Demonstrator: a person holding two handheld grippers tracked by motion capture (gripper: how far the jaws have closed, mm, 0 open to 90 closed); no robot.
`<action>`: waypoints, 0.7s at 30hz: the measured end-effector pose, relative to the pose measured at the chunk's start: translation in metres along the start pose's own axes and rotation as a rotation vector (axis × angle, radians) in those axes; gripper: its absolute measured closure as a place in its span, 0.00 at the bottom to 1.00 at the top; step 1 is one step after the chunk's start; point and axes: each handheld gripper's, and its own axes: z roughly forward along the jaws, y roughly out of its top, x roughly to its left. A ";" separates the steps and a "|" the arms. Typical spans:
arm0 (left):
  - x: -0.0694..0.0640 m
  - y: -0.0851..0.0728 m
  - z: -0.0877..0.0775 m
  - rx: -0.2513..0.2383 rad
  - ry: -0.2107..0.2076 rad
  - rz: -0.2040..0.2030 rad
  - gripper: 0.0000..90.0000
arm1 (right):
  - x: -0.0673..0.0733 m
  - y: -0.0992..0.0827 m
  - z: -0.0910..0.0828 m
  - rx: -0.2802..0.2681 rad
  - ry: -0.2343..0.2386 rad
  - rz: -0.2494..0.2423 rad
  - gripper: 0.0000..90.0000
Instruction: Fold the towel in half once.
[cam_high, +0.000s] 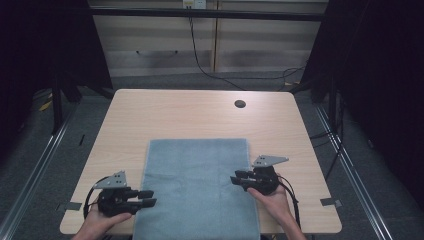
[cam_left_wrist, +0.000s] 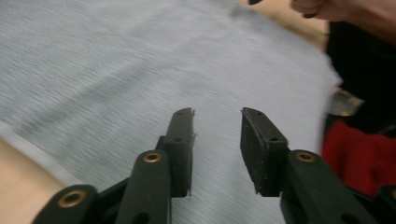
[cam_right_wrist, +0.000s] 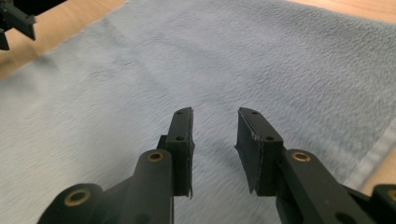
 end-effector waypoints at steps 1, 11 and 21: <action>0.007 0.004 0.006 0.014 0.014 -0.007 0.70 | -0.003 0.002 0.004 0.007 -0.008 0.002 0.73; 0.065 0.031 0.042 -0.008 0.154 -0.055 0.66 | -0.024 0.006 0.037 0.059 -0.073 0.045 0.67; 0.062 0.017 0.049 0.026 0.176 -0.046 0.69 | -0.015 -0.004 0.025 0.109 -0.065 0.019 0.65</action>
